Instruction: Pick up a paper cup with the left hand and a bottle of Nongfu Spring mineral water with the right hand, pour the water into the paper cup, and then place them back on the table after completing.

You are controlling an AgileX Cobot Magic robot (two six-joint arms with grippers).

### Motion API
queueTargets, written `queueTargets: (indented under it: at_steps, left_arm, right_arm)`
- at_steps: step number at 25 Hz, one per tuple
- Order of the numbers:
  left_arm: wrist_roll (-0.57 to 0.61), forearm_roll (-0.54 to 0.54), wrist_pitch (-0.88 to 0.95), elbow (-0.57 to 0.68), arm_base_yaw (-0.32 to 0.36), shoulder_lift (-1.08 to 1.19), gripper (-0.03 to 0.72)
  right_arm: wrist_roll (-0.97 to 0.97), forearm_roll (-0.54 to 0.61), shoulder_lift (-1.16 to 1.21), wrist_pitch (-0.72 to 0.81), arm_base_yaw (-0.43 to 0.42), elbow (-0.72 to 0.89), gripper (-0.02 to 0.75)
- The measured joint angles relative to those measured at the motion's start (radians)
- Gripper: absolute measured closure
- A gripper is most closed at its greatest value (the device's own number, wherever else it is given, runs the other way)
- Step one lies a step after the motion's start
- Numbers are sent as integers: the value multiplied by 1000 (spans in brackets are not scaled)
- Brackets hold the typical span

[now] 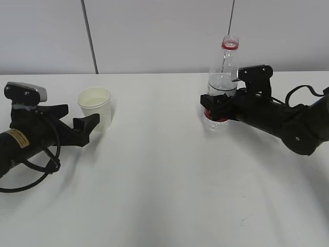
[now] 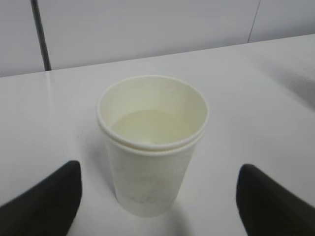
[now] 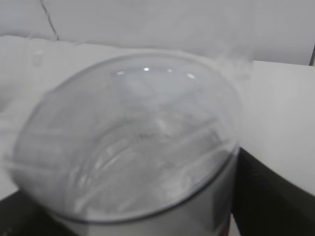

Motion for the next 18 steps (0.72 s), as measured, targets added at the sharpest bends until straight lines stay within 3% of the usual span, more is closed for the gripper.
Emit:
queueTargets:
  at_steps: [18]
  left_arm:
    - [0,0,0,0,0,0,107]
  right_arm:
    - [0,0,-63,181,0,-2,173]
